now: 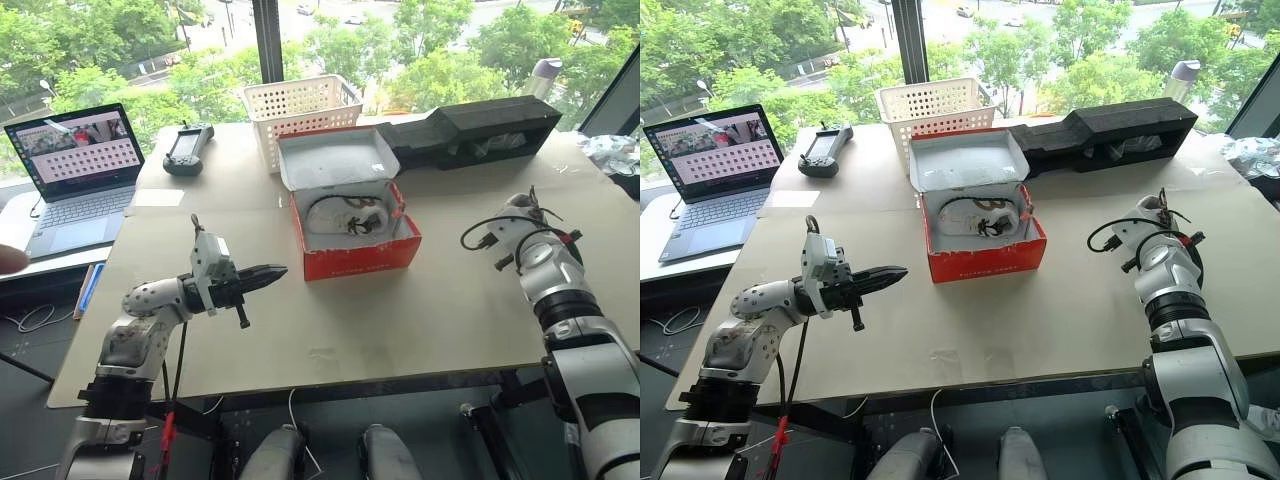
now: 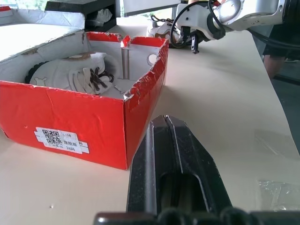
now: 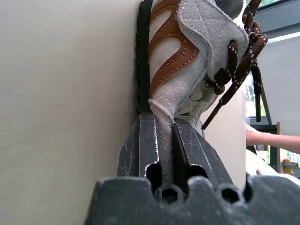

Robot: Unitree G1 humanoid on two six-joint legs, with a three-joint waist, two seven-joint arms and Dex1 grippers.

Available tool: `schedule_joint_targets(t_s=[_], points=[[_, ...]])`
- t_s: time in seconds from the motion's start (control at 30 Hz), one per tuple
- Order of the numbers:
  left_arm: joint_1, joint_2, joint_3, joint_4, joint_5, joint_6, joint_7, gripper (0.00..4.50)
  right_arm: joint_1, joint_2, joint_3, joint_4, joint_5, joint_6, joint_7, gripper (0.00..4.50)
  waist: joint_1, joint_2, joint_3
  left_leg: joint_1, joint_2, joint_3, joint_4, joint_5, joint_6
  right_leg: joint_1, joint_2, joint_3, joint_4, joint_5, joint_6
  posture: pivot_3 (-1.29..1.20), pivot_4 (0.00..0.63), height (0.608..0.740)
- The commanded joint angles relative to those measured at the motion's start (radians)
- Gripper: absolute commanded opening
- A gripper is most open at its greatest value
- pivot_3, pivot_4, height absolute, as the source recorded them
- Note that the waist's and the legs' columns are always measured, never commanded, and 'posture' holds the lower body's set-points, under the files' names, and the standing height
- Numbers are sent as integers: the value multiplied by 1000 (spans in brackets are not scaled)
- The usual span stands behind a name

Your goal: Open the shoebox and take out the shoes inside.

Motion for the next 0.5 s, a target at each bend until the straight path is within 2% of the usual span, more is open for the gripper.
schedule_joint_targets(t_s=[0.03, 0.17, 0.33, 0.5], points=[[-6, 5, 18, -39, -13, 4, 8, 0, -2, 38, -81, 12, 110, 46, 86, 2154, -5, -4, -2, 0, 0, 0, 0, 0, 0, 1, 0, 0, 0, 0, 0, 0, 150, 738], [-9, 5, 15, -38, -13, 5, 8, 0, -7, 46, -136, -27, 167, 83, 128, 3526, -14, -6, -4, 3, 1, 0, 0, -2, -2, 3, 1, 1, 0, 0, 0, 0, 150, 738], [-20, 5, 10, -33, -12, 7, 6, 0, -4, 5, -163, -118, 183, 139, 134, 3526, -26, -6, -4, 9, 2, 0, -1, -3, -2, 8, 0, 1, -1, -5, 6, 0, 150, 738], [-23, 7, 10, -32, -10, 12, 4, 0, -68, -51, -235, -539, 280, 343, 226, 3526, -24, 2, 0, 5, 0, 0, -2, -3, -1, 4, -4, 2, 0, -6, 8, 0, 150, 738]])
